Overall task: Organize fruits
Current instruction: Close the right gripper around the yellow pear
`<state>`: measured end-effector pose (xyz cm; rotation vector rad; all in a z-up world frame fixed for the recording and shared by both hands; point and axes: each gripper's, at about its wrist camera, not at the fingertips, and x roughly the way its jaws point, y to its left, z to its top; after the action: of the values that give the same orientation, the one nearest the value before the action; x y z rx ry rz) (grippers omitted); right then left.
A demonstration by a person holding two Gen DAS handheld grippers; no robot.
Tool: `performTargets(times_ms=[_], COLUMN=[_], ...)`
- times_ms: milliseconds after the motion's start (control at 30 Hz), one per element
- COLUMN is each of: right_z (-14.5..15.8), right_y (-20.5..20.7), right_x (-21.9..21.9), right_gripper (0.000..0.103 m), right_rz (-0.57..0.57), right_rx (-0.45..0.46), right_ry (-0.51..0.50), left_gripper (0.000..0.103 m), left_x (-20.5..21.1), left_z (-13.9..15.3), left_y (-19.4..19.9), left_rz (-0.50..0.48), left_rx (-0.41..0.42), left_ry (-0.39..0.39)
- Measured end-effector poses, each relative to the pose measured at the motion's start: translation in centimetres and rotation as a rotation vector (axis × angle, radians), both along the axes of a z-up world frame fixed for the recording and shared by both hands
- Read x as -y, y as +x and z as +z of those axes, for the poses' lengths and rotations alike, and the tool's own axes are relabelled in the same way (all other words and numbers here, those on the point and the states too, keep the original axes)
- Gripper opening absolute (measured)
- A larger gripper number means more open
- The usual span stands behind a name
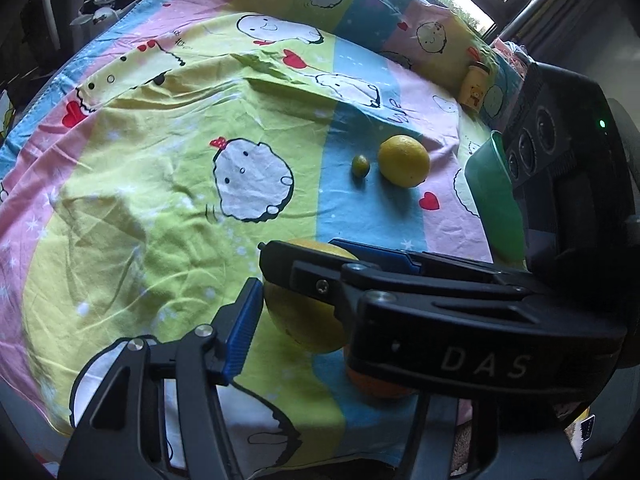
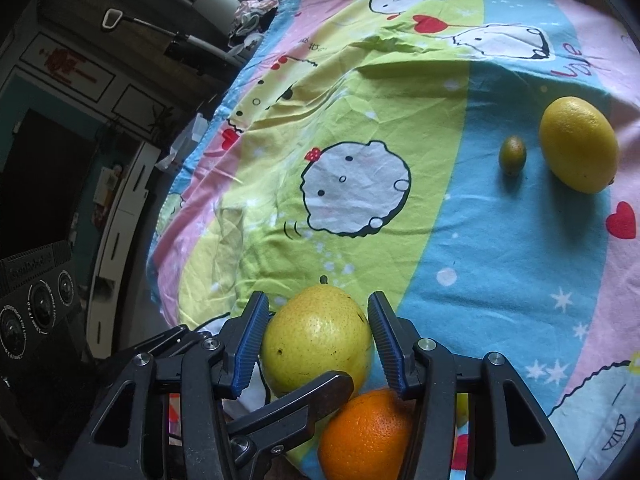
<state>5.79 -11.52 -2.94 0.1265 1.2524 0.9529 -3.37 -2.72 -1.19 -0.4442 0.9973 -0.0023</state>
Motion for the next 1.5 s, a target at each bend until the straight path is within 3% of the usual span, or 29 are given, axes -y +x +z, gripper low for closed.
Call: performTargets(times_ms=[367, 767, 967, 1200, 1500], right_z=[1.6, -0.3, -1.0, -1.0, -1.1], right_y=[3.5, 6.1, 6.2, 5.8, 5.2], right_x=[5.5, 10.7, 11.3, 11.9, 12.5], right_gripper=[0.054, 0.054, 0.054, 0.054, 0.056], right_rz=[-0.227, -0.410, -0.415, -0.428, -0.440], right_rx=[-0.006, -0.052, -0.035, -0.058, -0.081], right_ry=[0.071, -0.051, -0.127, -0.113, -0.099], left_gripper=[0.056, 0.056, 0.057, 0.059, 0.060], left_x=[4.3, 8.3, 8.4, 8.2, 8.6], left_z=[1.8, -1.0, -2.2, -2.7, -2.8], left_y=[5.0, 10.2, 10.0, 9.1, 8.4], left_rz=[-0.153, -0.363, -0.370, -0.362, -0.370], left_rx=[0.050, -0.037, -0.029, -0.029, -0.033], left_ry=[0.078, -0.024, -0.085, -0.122, -0.101])
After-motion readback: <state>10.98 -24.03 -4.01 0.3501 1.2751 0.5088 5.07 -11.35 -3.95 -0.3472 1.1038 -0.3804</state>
